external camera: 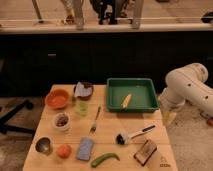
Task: Place grapes in table surface
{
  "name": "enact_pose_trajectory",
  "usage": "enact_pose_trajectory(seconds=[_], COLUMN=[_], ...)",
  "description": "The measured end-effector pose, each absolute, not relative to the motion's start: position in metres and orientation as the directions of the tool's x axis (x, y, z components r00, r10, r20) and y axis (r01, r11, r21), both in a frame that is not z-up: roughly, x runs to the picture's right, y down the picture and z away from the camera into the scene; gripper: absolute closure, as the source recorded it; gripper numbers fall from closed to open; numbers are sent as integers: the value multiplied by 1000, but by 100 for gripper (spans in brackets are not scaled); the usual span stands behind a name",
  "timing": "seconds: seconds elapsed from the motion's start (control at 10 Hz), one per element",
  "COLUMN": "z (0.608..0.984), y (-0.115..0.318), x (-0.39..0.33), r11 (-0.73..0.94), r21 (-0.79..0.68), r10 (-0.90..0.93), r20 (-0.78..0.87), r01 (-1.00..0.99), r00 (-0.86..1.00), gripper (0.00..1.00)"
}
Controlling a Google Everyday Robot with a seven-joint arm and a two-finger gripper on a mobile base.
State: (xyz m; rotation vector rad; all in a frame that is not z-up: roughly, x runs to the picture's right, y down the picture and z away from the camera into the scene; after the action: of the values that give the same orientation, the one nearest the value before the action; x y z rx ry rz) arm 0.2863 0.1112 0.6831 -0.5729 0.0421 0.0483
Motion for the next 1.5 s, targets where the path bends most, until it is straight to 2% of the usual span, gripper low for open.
enact_pose_trajectory(seconds=[0.4,1.1,1.5], z=[679,646,633], y=[111,117,122], x=[285,214,160], r11=[848,829,766], r21=[-530,-432,-390], r10=[18,-292,-451], r20=[-7,206,240], r01=[-19,354,510], r00=[1000,934,860], gripper=[20,20,20])
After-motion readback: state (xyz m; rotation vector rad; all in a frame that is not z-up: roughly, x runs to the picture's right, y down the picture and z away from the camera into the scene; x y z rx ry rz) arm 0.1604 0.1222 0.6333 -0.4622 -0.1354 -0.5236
